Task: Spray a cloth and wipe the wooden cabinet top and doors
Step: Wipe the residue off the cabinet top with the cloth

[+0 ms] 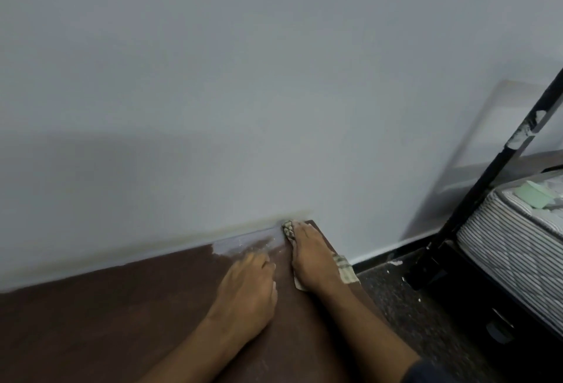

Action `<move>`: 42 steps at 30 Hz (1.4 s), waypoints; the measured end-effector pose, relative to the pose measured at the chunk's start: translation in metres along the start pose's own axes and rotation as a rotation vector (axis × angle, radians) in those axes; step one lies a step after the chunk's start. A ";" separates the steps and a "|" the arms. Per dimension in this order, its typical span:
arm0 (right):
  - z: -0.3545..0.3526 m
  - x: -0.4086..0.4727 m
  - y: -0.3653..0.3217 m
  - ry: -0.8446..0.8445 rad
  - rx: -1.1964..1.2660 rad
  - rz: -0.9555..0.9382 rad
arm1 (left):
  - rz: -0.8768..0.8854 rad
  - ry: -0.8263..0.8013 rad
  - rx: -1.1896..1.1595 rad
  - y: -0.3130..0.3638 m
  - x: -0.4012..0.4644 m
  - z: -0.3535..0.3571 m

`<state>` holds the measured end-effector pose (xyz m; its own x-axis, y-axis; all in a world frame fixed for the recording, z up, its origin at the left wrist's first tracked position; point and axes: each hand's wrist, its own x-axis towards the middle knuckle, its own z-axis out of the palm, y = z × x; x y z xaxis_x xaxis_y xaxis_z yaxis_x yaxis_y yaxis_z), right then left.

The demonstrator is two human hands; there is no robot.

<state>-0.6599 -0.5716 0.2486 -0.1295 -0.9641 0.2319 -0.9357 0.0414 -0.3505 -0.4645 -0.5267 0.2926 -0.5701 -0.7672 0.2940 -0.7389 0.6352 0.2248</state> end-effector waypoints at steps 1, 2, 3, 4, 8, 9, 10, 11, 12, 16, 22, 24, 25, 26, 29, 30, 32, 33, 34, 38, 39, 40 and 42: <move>0.001 0.008 -0.003 0.013 -0.013 0.034 | -0.011 0.008 0.014 -0.004 -0.002 -0.003; 0.000 0.014 -0.009 0.013 -0.009 0.058 | -0.039 0.005 0.011 -0.008 -0.005 -0.007; -0.003 0.016 -0.015 -0.008 -0.005 0.065 | -0.077 0.003 0.000 -0.013 -0.007 -0.010; -0.006 0.013 -0.021 -0.034 0.002 0.061 | -0.113 0.005 -0.010 -0.018 -0.009 -0.012; -0.007 -0.037 -0.049 -0.059 0.059 -0.155 | -0.181 0.048 0.033 -0.038 -0.017 -0.021; -0.006 -0.054 -0.057 -0.083 0.085 -0.203 | -0.193 0.047 0.040 -0.042 -0.019 -0.022; -0.005 -0.069 -0.063 -0.097 0.118 -0.253 | -0.202 0.047 0.046 -0.044 -0.020 -0.022; -0.006 -0.080 -0.067 -0.108 0.145 -0.298 | -0.210 0.046 0.050 -0.046 -0.022 -0.022; -0.008 -0.085 -0.068 -0.118 0.153 -0.333 | -0.210 0.048 0.051 -0.047 -0.024 -0.022; -0.010 -0.059 -0.045 -0.052 0.106 -0.196 | -0.225 0.008 -0.030 -0.043 -0.030 -0.027; 0.003 -0.065 -0.071 -0.030 0.093 -0.155 | -0.259 0.059 -0.082 -0.046 -0.034 -0.030; 0.006 -0.087 -0.096 -0.067 0.171 -0.289 | -0.267 0.078 -0.079 -0.049 -0.029 -0.032; 0.006 -0.093 -0.107 -0.092 0.201 -0.355 | -0.277 0.082 -0.093 -0.051 -0.026 -0.034; 0.006 -0.094 -0.115 -0.107 0.223 -0.411 | -0.297 0.078 -0.108 -0.052 -0.024 -0.035; 0.011 -0.074 -0.111 -0.084 0.197 -0.365 | -0.318 0.084 -0.086 -0.060 -0.025 -0.038; 0.011 -0.061 -0.103 -0.039 0.148 -0.302 | -0.313 0.093 -0.072 -0.063 -0.028 -0.039; 0.007 -0.035 -0.086 0.017 0.133 -0.097 | -0.308 0.114 -0.085 -0.071 -0.035 -0.042; 0.003 -0.026 -0.082 0.033 0.140 -0.010 | -0.306 0.121 -0.099 -0.075 -0.038 -0.043; 0.002 -0.020 -0.080 0.042 0.142 0.019 | -0.311 0.120 -0.106 -0.079 -0.039 -0.044; 0.008 -0.036 -0.103 0.014 0.206 -0.152 | -0.325 0.143 -0.108 -0.091 -0.033 -0.046; 0.011 -0.043 -0.115 -0.020 0.224 -0.221 | -0.321 0.146 -0.093 -0.093 -0.030 -0.045; 0.015 -0.046 -0.126 -0.052 0.235 -0.287 | -0.309 0.154 -0.086 -0.094 -0.027 -0.045; 0.026 -0.039 -0.141 -0.097 0.237 -0.370 | -0.294 0.158 -0.093 -0.095 -0.022 -0.043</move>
<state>-0.5146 -0.5462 0.2657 0.2415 -0.9232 0.2989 -0.8106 -0.3613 -0.4608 -0.3665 -0.5660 0.3049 -0.2701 -0.8998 0.3426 -0.8234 0.4003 0.4023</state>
